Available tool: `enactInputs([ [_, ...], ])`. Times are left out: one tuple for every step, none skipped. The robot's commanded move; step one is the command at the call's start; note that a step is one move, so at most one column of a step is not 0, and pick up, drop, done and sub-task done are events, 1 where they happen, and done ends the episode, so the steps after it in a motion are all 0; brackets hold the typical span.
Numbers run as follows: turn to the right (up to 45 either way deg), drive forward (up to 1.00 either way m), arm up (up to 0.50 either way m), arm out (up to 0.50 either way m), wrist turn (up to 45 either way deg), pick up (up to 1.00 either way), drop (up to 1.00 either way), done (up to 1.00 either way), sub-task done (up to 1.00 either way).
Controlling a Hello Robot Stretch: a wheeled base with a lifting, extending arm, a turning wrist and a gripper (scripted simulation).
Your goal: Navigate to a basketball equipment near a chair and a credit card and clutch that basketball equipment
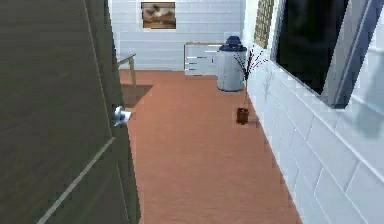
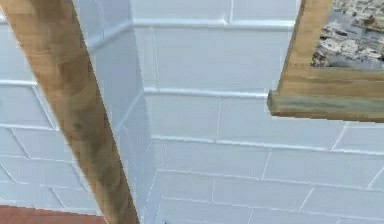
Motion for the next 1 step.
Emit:
enactInputs([
  [0.0, 1.0, 0.0, 0.0, 0.0, 0.0, 0.0, 0.0, 0.0],
])
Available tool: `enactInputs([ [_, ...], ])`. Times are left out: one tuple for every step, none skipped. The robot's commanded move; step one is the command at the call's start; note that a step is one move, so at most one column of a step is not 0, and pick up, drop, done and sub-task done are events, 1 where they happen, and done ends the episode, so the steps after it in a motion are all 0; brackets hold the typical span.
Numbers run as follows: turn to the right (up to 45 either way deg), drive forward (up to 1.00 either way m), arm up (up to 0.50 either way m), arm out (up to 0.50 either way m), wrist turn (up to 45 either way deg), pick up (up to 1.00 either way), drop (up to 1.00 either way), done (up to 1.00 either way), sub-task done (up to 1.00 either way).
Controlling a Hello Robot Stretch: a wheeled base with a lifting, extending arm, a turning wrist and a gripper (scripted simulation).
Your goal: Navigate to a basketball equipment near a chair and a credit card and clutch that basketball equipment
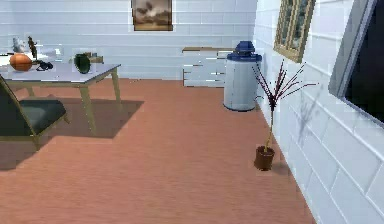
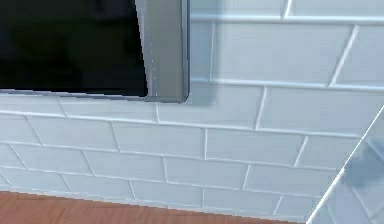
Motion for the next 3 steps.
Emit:
enactInputs([
  [0.0, 0.3, 0.0, 0.0, 0.0, 0.0, 0.0, 0.0, 0.0],
  [-39.0, 0.0, 0.0, 0.0, 0.0, 0.0, 0.0, 0.0, 0.0],
  [0.0, 0.25, 0.0, 0.0, 0.0, 0.0, 0.0, 0.0, 0.0],
])
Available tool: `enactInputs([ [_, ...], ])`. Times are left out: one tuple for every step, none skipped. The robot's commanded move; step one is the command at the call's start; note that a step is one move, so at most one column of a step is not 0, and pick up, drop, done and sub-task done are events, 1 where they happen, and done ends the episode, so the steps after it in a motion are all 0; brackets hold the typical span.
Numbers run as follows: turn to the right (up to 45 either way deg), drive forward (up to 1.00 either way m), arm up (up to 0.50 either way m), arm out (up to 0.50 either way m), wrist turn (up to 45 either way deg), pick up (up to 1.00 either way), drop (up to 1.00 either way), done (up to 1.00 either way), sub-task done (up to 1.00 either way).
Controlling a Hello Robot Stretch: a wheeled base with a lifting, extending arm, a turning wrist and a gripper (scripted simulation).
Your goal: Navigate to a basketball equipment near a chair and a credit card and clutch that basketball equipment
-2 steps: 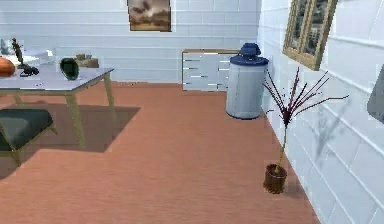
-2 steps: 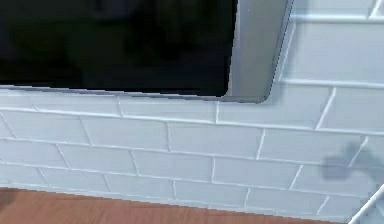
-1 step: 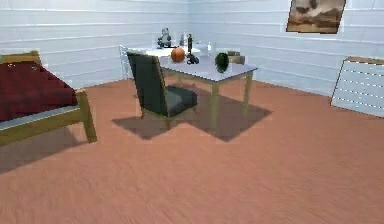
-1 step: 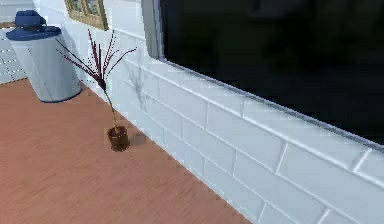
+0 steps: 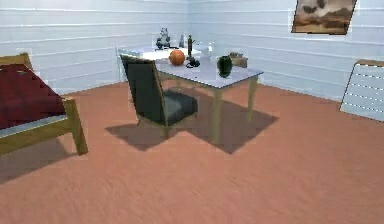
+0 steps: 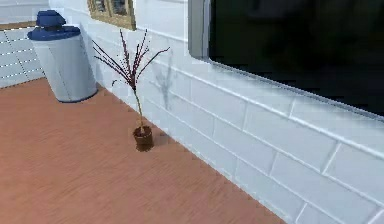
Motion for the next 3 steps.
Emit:
enactInputs([
  [-9.0, 0.0, 0.0, 0.0, 0.0, 0.0, 0.0, 0.0, 0.0],
  [0.0, 1.0, 0.0, 0.0, 0.0, 0.0, 0.0, 0.0, 0.0],
  [0.0, 0.4, 0.0, 0.0, 0.0, 0.0, 0.0, 0.0, 0.0],
])
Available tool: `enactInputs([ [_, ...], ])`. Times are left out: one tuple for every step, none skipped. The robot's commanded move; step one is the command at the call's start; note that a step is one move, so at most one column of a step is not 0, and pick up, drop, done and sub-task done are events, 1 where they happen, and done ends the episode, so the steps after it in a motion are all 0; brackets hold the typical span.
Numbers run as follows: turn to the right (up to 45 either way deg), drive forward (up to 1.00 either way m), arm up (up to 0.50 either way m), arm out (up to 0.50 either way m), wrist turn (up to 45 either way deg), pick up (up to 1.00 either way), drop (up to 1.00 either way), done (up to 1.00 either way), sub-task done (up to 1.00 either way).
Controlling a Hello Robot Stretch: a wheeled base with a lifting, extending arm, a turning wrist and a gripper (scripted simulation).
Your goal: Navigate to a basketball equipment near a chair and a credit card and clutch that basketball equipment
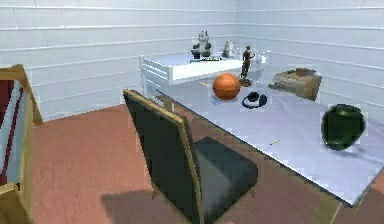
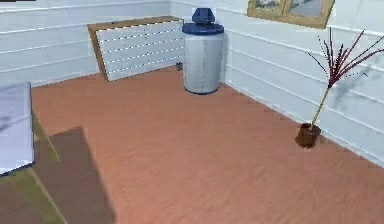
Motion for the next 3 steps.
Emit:
enactInputs([
  [21.0, 0.0, 0.0, 0.0, 0.0, 0.0, 0.0, 0.0, 0.0],
  [0.0, 0.2, 0.0, 0.0, 0.0, 0.0, 0.0, 0.0, 0.0],
  [21.0, 0.0, 0.0, 0.0, 0.0, 0.0, 0.0, 0.0, 0.0],
])
